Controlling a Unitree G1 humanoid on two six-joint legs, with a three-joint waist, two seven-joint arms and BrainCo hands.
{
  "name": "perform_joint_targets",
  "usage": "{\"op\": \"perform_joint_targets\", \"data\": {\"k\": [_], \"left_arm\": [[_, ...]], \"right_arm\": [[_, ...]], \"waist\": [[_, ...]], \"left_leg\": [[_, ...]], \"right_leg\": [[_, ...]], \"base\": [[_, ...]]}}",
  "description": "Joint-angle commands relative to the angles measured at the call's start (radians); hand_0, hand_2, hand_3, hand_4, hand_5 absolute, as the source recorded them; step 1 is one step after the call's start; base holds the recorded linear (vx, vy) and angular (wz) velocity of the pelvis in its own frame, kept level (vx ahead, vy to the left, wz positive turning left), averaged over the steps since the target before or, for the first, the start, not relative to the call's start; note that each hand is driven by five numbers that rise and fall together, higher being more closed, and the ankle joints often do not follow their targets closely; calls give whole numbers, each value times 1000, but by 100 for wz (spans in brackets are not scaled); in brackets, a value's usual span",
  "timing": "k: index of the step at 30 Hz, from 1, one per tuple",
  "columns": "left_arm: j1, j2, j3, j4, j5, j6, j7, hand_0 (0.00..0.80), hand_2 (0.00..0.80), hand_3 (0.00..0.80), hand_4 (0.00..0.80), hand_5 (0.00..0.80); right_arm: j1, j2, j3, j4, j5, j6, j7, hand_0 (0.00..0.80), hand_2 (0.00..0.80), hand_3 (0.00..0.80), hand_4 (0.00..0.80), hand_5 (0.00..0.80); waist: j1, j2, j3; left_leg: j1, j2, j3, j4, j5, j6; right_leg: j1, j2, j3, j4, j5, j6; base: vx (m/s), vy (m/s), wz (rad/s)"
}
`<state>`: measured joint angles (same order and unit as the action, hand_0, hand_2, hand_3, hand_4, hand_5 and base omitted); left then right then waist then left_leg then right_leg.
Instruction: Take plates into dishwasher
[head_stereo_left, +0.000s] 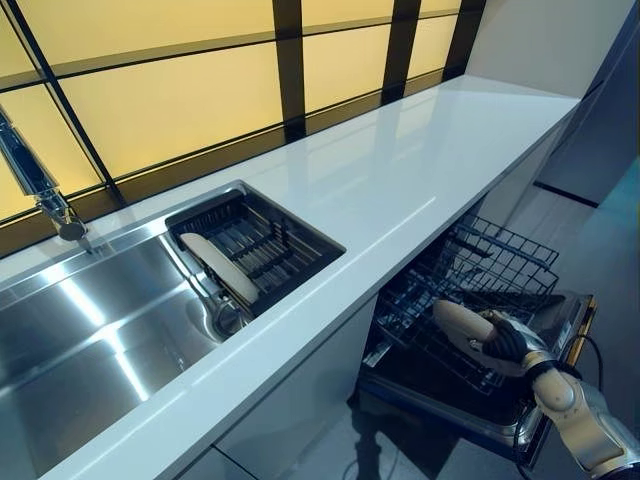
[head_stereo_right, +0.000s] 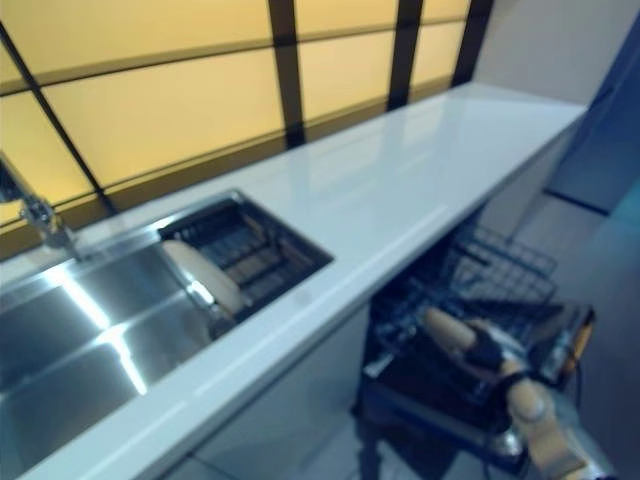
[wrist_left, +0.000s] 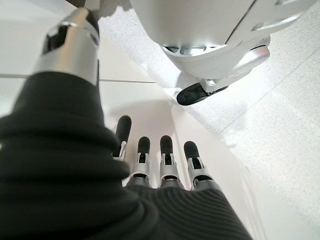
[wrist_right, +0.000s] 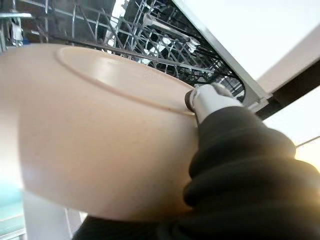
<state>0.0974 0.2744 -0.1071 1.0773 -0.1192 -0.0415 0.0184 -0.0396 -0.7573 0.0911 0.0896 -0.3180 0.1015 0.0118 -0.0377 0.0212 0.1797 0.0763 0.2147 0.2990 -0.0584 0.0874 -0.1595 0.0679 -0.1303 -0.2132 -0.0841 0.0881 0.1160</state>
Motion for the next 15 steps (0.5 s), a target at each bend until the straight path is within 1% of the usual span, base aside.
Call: {"op": "perform_joint_targets", "data": {"k": [1,5,15], "left_arm": [[-111,69,-39,-15,39,-21,14,0,0,0,0,0],[-118,64,-53,-17,41,-24,8,0,0,0,0,0],[-133,67,-78,-31,54,-15,-15,0,0,0,0,0]], "right_arm": [[-92,6,29,-3,48,4,-43,800,800,800,800,800],[-127,25,58,51,43,13,-60,800,800,800,800,800],[-206,43,102,131,11,41,-55,800,800,800,800,800]], "waist": [[16,-26,-16],[21,-23,-12],[31,-23,-12]], "left_leg": [[-55,2,-7,23,27,8],[-58,0,-10,24,28,9],[-57,0,-14,26,30,8]], "right_leg": [[10,7,-40,81,-88,6],[8,7,-42,80,-86,5],[10,4,-52,77,-82,4]], "base": [[0,0,0],[0,0,0],[3,-4,1]]}}
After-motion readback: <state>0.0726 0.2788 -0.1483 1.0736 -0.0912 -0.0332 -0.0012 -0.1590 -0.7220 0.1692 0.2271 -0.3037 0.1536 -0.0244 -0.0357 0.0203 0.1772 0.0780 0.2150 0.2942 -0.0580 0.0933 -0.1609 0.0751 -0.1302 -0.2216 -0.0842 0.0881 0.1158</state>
